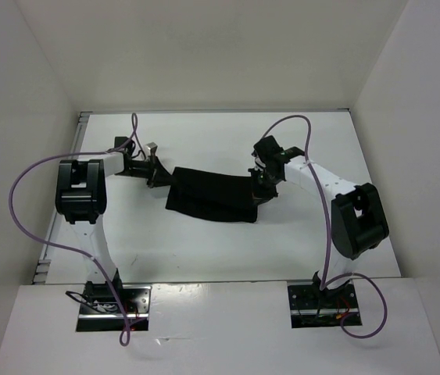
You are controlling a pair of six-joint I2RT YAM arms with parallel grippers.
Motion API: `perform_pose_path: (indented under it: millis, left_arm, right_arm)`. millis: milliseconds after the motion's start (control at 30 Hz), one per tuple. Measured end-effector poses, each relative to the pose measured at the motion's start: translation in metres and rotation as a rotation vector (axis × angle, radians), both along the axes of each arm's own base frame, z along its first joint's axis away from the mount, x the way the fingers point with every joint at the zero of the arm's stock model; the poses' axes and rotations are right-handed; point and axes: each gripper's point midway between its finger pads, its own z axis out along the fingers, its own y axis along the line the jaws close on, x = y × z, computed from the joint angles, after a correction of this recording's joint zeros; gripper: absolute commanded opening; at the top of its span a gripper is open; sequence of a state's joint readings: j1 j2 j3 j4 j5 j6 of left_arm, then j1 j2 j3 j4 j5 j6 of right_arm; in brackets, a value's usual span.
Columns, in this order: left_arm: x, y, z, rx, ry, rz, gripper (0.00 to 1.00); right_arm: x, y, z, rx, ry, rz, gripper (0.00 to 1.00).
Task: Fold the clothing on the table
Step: Fold the skirt
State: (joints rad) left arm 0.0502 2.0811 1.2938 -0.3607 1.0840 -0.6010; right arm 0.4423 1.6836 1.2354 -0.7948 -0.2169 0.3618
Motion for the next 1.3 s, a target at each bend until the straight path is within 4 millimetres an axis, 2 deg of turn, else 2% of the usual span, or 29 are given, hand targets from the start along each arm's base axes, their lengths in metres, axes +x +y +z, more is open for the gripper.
perform_pose_path:
  millis: [133, 333, 367, 400, 433, 500, 533, 633, 700, 800, 867, 1000, 1067, 1133, 1233, 1300]
  left_arm:
    - [0.0, 0.007, 0.004, 0.005, 0.009, 0.019, 0.0]
    - [-0.008, 0.017, -0.002, 0.003, 0.066, 0.047, 0.0]
    - [-0.009, 0.02, -0.004, 0.005, 0.08, 0.055, 0.06]
    - [-0.01, 0.022, -0.005, 0.007, 0.089, 0.061, 0.15]
    - [-0.012, 0.025, -0.006, 0.008, 0.096, 0.067, 0.27]
    - [-0.013, 0.031, -0.009, 0.017, 0.104, 0.08, 0.32]
    - [-0.012, 0.035, -0.011, 0.021, 0.105, 0.091, 0.46]
    - [-0.013, 0.045, -0.011, 0.026, 0.109, 0.12, 0.57]
    - [-0.016, 0.051, -0.007, 0.029, 0.113, 0.138, 0.6]
    - [-0.022, 0.053, 0.011, 0.037, 0.077, 0.15, 0.6]
    - [-0.028, 0.051, 0.026, 0.045, 0.032, 0.147, 0.6]
    - [-0.034, 0.043, 0.04, 0.108, -0.057, 0.115, 0.49]
    - [-0.038, 0.038, 0.035, 0.145, -0.074, 0.089, 0.45]
    - [-0.046, 0.033, 0.022, 0.192, -0.06, 0.063, 0.45]
    - [-0.059, 0.028, 0.004, 0.27, -0.025, 0.031, 0.5]
    - [-0.064, 0.024, -0.004, 0.301, -0.018, 0.013, 0.52]
  right_arm:
    - [-0.002, -0.001, -0.003, -0.016, 0.003, -0.008, 0.0]
    - [-0.005, 0.001, -0.01, -0.033, 0.016, -0.016, 0.0]
    - [-0.005, 0.002, -0.011, -0.034, 0.017, -0.017, 0.0]
    - [-0.004, 0.004, -0.013, -0.035, 0.018, -0.018, 0.0]
    - [-0.004, 0.005, -0.016, -0.035, 0.021, -0.017, 0.04]
    - [-0.005, 0.006, -0.023, -0.049, 0.035, -0.013, 0.15]
    - [-0.008, 0.005, -0.027, -0.065, 0.052, -0.012, 0.26]
    - [-0.013, 0.0, -0.04, -0.112, 0.091, -0.018, 0.39]
    - [-0.018, -0.006, -0.042, -0.143, 0.107, -0.019, 0.44]
    - [-0.02, -0.012, -0.031, -0.174, 0.104, -0.034, 0.48]
    - [-0.015, -0.012, -0.015, -0.177, 0.078, -0.044, 0.48]
    - [0.015, -0.001, 0.029, -0.136, -0.044, -0.076, 0.48]
    - [0.03, 0.005, 0.047, -0.112, -0.101, -0.094, 0.48]
    - [0.039, 0.007, 0.056, -0.106, -0.129, -0.107, 0.48]
    - [0.051, 0.013, 0.053, -0.106, -0.13, -0.121, 0.48]
    - [0.054, 0.016, 0.043, -0.113, -0.109, -0.125, 0.48]
